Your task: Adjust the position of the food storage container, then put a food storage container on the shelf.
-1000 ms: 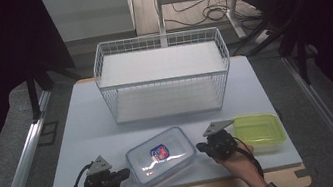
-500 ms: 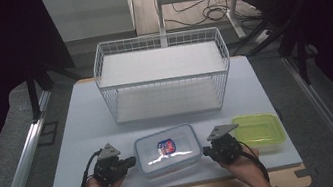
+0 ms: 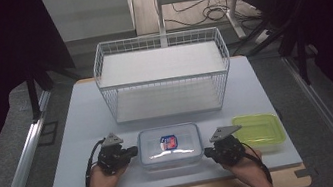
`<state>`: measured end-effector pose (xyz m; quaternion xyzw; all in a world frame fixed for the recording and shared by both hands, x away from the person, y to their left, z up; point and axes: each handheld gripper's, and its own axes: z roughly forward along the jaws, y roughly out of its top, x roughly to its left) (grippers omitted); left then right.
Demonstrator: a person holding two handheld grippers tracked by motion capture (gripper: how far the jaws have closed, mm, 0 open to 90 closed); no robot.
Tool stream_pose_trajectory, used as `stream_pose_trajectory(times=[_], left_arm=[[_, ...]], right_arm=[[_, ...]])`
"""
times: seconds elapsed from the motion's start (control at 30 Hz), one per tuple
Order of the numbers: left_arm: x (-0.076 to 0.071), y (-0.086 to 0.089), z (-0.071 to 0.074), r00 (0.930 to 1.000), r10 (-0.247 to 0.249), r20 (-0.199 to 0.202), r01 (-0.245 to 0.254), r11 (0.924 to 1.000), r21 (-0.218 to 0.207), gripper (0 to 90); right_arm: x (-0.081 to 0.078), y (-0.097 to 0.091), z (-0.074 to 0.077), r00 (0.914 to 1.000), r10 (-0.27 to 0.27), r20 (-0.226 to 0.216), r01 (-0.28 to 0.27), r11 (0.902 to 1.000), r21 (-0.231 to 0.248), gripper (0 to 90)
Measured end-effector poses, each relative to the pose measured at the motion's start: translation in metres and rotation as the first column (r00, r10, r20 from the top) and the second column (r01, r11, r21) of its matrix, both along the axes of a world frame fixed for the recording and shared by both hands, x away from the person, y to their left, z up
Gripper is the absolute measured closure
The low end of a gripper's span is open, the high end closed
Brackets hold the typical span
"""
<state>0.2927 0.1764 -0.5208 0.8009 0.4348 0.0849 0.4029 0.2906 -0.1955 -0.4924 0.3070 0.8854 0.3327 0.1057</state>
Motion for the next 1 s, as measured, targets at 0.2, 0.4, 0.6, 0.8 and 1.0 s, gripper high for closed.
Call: stream_pose_trajectory(times=[0.2, 0.4, 0.6, 0.8, 1.0], left_arm=[[-0.009, 0.014, 0.003, 0.9993, 0.035, 0.013, -0.036, 0.9992, 0.018, 46.9], [-0.009, 0.024, 0.003, 0.9995, 0.028, 0.011, -0.028, 0.9996, -0.008, 25.4], [-0.013, 0.029, 0.007, 0.9992, 0.008, 0.039, -0.007, 0.9994, -0.035, 9.6], [-0.013, 0.026, 0.013, 0.9963, -0.017, 0.084, 0.021, 0.9986, -0.048, 9.8], [-0.009, 0.014, 0.029, 0.9969, -0.047, 0.064, 0.052, 0.9960, -0.073, 8.1]], right_arm=[[0.004, -0.017, 0.006, 0.9976, -0.063, 0.030, 0.063, 0.9979, 0.014, 66.3], [0.009, -0.025, 0.009, 0.9934, -0.106, 0.044, 0.104, 0.9932, 0.053, 46.7], [0.014, -0.028, 0.012, 0.9929, -0.113, 0.038, 0.109, 0.9894, 0.096, 25.5], [0.018, -0.026, 0.015, 0.9952, -0.098, 0.008, 0.095, 0.9791, 0.180, 11.0], [0.021, -0.017, 0.020, 0.9960, -0.089, 0.005, 0.085, 0.9723, 0.218, 5.2]])
